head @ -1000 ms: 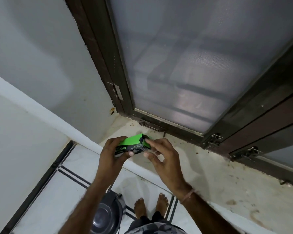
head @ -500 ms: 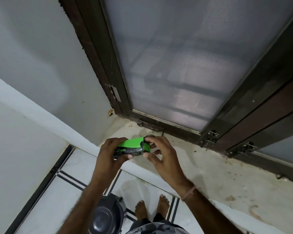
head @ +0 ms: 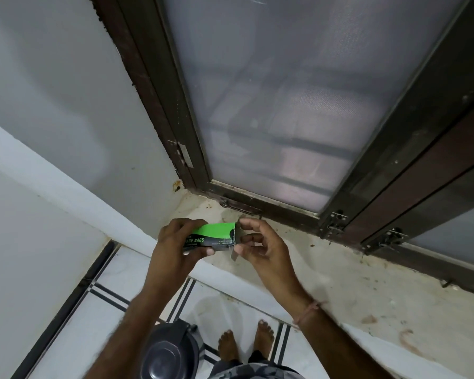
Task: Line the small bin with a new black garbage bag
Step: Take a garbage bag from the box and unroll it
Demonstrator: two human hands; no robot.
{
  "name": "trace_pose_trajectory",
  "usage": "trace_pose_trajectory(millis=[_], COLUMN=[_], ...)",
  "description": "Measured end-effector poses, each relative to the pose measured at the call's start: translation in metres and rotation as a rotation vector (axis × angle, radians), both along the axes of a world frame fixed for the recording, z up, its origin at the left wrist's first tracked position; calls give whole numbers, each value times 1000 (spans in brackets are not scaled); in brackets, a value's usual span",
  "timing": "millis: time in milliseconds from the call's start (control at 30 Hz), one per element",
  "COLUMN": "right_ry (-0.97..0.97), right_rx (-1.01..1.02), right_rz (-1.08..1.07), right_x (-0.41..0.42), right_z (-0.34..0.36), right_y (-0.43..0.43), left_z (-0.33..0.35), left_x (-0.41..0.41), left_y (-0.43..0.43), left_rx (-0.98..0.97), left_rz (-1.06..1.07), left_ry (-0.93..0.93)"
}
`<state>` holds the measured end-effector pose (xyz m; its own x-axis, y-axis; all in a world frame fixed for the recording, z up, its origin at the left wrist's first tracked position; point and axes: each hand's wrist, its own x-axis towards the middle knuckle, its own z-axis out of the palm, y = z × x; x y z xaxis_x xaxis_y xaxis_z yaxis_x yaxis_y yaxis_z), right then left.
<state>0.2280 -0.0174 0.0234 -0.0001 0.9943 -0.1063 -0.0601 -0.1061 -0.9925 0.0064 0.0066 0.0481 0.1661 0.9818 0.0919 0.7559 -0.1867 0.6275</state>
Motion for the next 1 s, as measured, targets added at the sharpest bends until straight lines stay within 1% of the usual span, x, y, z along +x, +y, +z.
trace_pose_trajectory(millis=[33,100,200,267,333,367,433,533,667,733,900,1000], right_ry=[33,119,318,462,561,586,571,494,315,228,158,152], right_rx=[-27,-76,-120,-170,-235,-255,-284,-281,-216,-206,-184,-163], right_rz=[-1,11,43,29,3,-4,-25,-103,-181,-195,-235,-237], right_x=[0,1,1,1,1,1,2,10,28,35,44,46], right_z=[-1,-4,-8,-9,-6,-4,-2,-4,-15,-20,-20,-15], right_y=[0,1,1,3,6,7,9,4,-9,-15,-24,-26], left_z=[6,22,51,65,74,77,79,69,22,-5,-46,-55], left_x=[3,12,32,42,47,48,46,32,9,5,7,3], left_y=[3,11,26,34,39,41,45,47,48,48,52,51], left_rx=[27,99,202,256,286,297,306,256,39,-42,-109,-25], left_rz=[-6,-50,-195,-261,-281,-284,-273,-228,-155,-143,-167,-160], left_ry=[68,265,577,699,752,758,725,576,285,220,303,395])
